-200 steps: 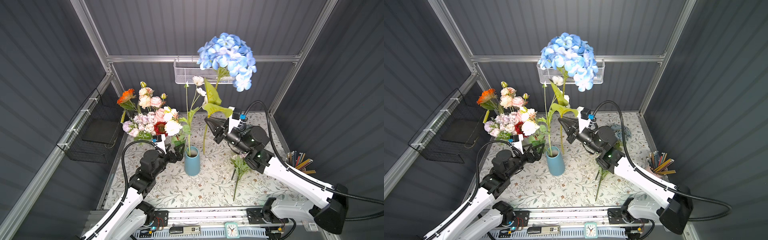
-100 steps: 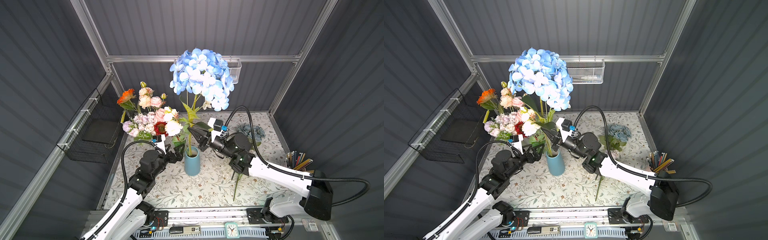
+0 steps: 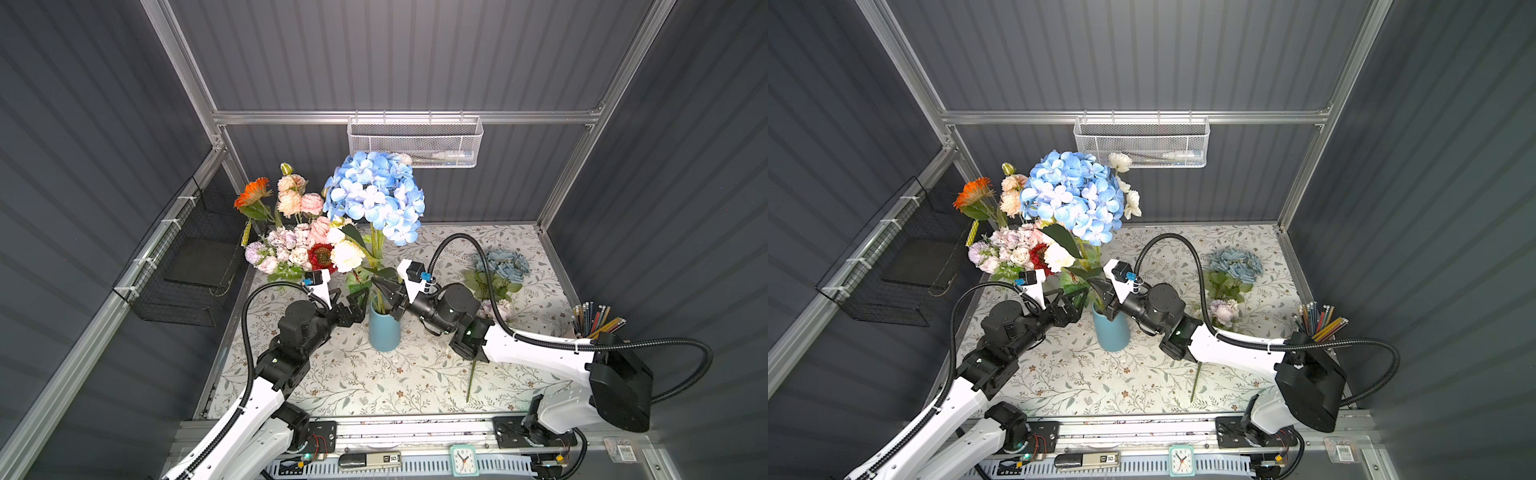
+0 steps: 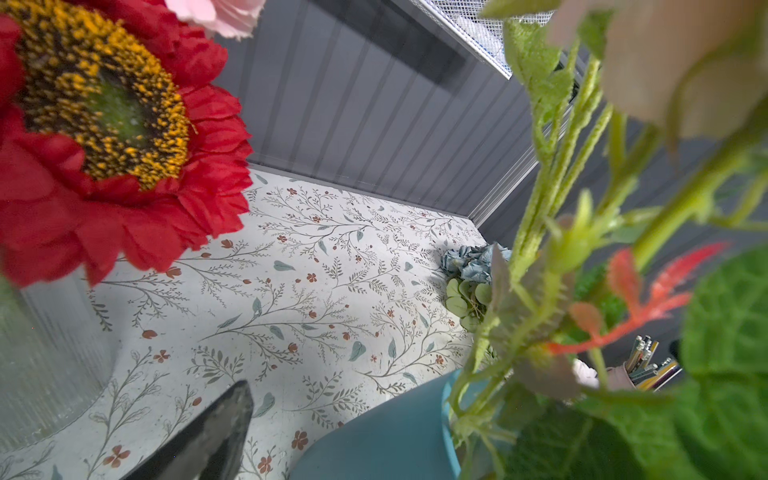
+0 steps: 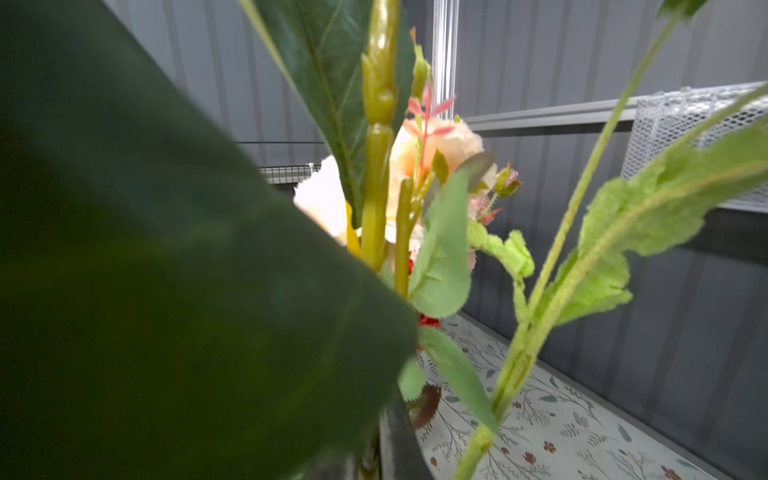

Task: Arrange the flowers into the vase
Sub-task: 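Carry the blue hydrangea over the teal vase with right gripper, then lower the blue hydrangea stem into the teal vase and open right gripper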

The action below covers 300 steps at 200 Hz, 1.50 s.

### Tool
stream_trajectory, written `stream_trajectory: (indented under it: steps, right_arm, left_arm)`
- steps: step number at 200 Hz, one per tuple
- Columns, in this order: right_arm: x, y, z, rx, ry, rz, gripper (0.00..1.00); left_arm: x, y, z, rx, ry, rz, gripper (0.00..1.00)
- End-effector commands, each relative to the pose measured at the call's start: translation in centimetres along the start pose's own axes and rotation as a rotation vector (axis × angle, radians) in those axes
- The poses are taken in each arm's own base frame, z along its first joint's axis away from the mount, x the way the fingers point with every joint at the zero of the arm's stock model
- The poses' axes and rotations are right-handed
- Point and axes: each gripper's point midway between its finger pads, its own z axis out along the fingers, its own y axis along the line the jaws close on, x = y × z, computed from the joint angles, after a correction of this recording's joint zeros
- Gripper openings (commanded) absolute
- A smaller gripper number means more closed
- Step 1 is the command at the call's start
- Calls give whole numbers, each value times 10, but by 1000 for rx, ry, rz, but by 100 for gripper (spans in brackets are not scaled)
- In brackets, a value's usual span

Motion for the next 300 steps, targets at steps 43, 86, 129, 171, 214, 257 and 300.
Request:
stream_trajectory:
  steps: [43, 86, 129, 171, 214, 257, 300]
  right_arm:
    - [63, -12, -5, 69, 213, -53, 0]
    - [89, -12, -3, 76, 278, -19, 4]
    - [104, -11, -6, 68, 349, -8, 11]
    - [107, -10, -12, 62, 392, 1, 28]
    - [97, -10, -17, 67, 391, 1, 47]
    - [80, -13, -30, 91, 379, -4, 56]
    - [54, -24, -47, 159, 338, -13, 63]
  left_arm:
    - [-3, -30, -11, 142, 35, 24, 100]
    - [-5, -49, -23, 238, 54, 41, 100]
    - [-11, -53, -19, 247, 38, 63, 100]
    - [-21, -49, -4, 221, -4, 67, 100]
    - [-26, -54, 9, 250, -20, 56, 100]
    - [-26, -53, 12, 246, -22, 45, 100]
    - [-22, -50, 14, 243, -20, 37, 100]
